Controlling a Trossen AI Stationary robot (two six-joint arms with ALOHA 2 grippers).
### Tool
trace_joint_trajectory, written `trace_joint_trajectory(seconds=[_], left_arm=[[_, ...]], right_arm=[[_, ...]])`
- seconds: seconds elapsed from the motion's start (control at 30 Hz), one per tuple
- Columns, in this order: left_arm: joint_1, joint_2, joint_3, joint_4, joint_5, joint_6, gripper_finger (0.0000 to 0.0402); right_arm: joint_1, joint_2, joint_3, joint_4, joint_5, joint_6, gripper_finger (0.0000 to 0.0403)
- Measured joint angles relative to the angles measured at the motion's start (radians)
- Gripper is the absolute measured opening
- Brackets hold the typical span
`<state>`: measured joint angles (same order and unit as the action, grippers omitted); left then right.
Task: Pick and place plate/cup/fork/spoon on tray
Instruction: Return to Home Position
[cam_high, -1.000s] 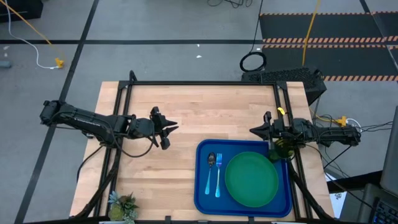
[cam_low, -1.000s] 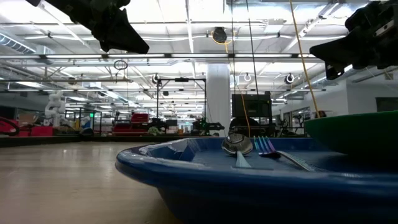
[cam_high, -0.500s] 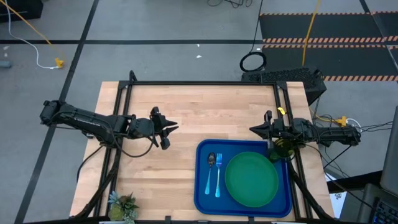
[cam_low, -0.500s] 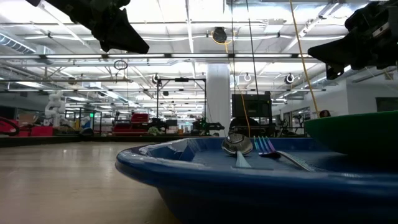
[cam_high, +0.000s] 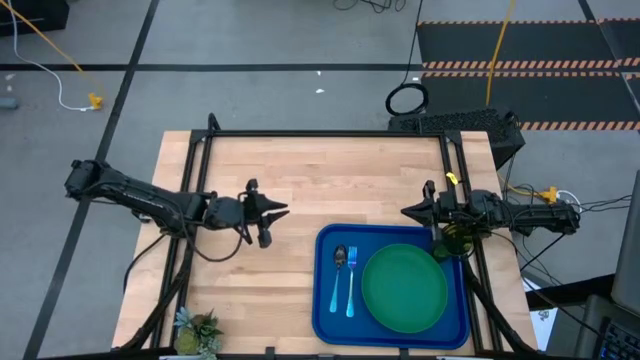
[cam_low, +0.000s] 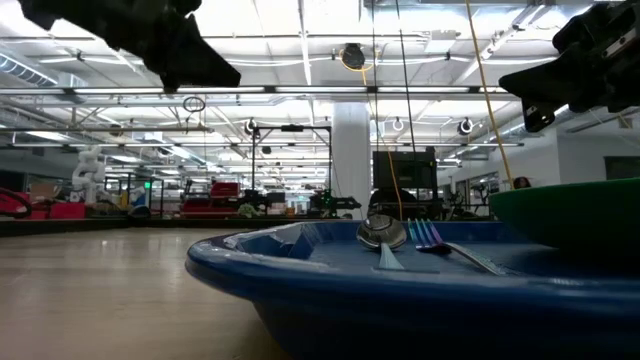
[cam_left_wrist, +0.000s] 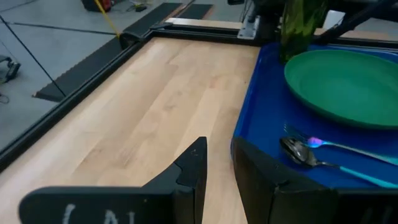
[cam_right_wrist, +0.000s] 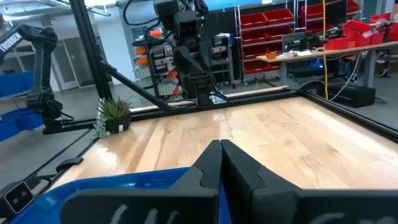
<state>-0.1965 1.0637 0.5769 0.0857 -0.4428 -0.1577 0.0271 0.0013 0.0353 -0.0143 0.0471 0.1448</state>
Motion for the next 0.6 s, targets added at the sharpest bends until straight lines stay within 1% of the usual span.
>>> trace_joint_trajectory(seconds=[0.17, 0.27, 0.33, 0.37, 0.53, 0.6], left_arm=[[-0.004, 0.000, -0.056, 0.065, 0.011, 0.008, 0.0074], [-0.007, 0.000, -0.093, 0.148, 0.062, 0.049, 0.0043], [-0.006, 0.000, -0.116, 0.177, 0.090, 0.070, 0.0015], [-0.004, 0.000, -0.122, 0.183, 0.096, 0.076, 0.0008], [0.001, -0.025, -0.142, 0.200, 0.107, 0.095, 0.0010], [0.001, -0.050, -0.159, 0.196, 0.128, 0.107, 0.0005]], right_arm=[[0.000, 0.000, -0.001, 0.020, 0.001, 0.000, 0.0000], [0.000, 0.001, -0.001, 0.051, 0.001, -0.003, 0.0000], [0.000, 0.001, -0.001, 0.060, 0.001, -0.004, 0.0000], [0.000, 0.001, -0.001, 0.066, 0.002, -0.004, 0.0000], [0.000, 0.002, -0.001, 0.079, 0.003, -0.003, 0.0000], [0.000, 0.002, 0.000, 0.084, 0.003, -0.003, 0.0000]])
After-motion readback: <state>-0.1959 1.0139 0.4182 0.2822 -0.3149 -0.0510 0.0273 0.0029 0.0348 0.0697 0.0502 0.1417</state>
